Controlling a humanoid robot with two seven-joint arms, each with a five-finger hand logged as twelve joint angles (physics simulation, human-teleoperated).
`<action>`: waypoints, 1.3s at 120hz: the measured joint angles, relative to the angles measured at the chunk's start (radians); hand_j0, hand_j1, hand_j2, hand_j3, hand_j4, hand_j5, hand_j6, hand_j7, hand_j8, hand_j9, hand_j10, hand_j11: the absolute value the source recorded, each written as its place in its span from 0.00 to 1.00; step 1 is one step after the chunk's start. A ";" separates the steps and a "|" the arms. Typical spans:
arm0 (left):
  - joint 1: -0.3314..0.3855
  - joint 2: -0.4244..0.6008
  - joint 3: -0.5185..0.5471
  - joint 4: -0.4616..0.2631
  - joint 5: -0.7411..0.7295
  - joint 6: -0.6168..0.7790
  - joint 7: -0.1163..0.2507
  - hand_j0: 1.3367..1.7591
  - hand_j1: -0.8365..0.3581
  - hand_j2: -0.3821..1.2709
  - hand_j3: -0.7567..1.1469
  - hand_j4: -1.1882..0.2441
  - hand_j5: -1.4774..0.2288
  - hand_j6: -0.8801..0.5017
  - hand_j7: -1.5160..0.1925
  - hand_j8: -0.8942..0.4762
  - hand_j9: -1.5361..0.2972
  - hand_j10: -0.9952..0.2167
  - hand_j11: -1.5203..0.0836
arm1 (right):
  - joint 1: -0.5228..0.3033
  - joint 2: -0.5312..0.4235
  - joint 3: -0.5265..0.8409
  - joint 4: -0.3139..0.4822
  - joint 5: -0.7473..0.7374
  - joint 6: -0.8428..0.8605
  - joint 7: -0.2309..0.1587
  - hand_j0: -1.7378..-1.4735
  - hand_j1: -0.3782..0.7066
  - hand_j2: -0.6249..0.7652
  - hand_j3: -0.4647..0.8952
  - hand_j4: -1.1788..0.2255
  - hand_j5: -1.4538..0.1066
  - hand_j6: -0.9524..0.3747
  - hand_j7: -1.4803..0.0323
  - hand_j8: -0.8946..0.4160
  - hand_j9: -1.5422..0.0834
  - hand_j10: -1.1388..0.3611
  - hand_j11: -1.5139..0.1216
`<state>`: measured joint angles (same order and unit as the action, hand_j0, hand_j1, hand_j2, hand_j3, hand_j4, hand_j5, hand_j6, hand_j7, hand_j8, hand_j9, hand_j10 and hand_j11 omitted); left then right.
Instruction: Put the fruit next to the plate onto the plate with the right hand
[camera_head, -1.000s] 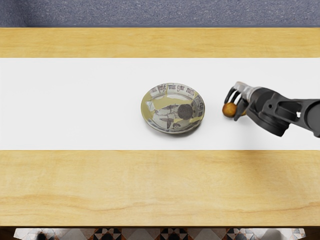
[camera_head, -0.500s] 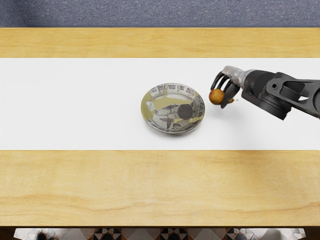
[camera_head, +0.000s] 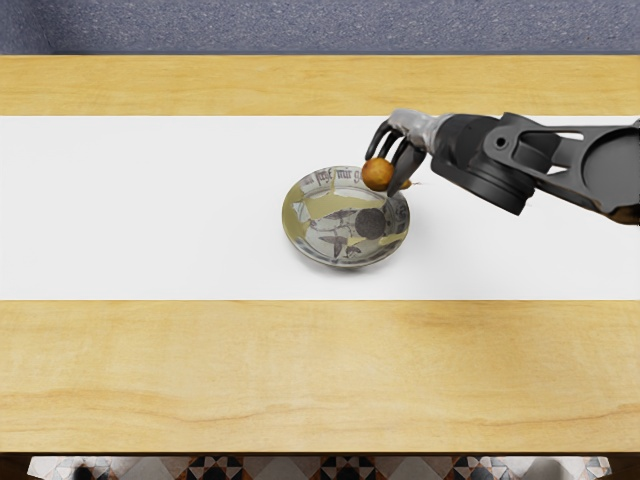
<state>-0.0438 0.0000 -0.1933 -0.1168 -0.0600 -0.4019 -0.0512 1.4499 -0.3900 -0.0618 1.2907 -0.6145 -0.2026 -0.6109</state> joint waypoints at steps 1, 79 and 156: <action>0.000 0.000 0.000 0.000 0.000 0.000 0.000 0.76 0.98 0.23 0.40 0.82 0.86 0.63 0.88 0.64 0.83 0.81 0.94 | 0.001 0.003 0.000 -0.001 0.001 0.000 0.000 0.30 0.65 0.68 0.34 0.42 0.33 0.35 0.38 0.29 0.38 0.33 0.36; 0.002 0.000 0.000 0.000 0.000 0.000 0.000 0.76 0.98 0.23 0.40 0.82 0.86 0.63 0.88 0.64 0.83 0.81 0.94 | 0.035 0.182 0.000 -0.138 0.065 0.020 0.000 0.30 0.28 0.54 0.34 0.66 0.69 0.56 0.73 0.51 0.72 0.57 0.69; 0.004 0.000 0.000 0.000 0.000 0.000 0.000 0.76 0.98 0.23 0.40 0.82 0.86 0.63 0.88 0.64 0.83 0.81 0.94 | -0.297 -0.047 0.573 0.310 0.479 0.432 0.000 0.30 0.04 0.45 0.34 0.83 0.92 0.71 0.97 0.67 0.94 0.75 0.92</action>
<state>-0.0399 0.0000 -0.1931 -0.1166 -0.0598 -0.4019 -0.0514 1.1526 -0.4365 0.5109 1.6006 -0.1355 0.2292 -0.6109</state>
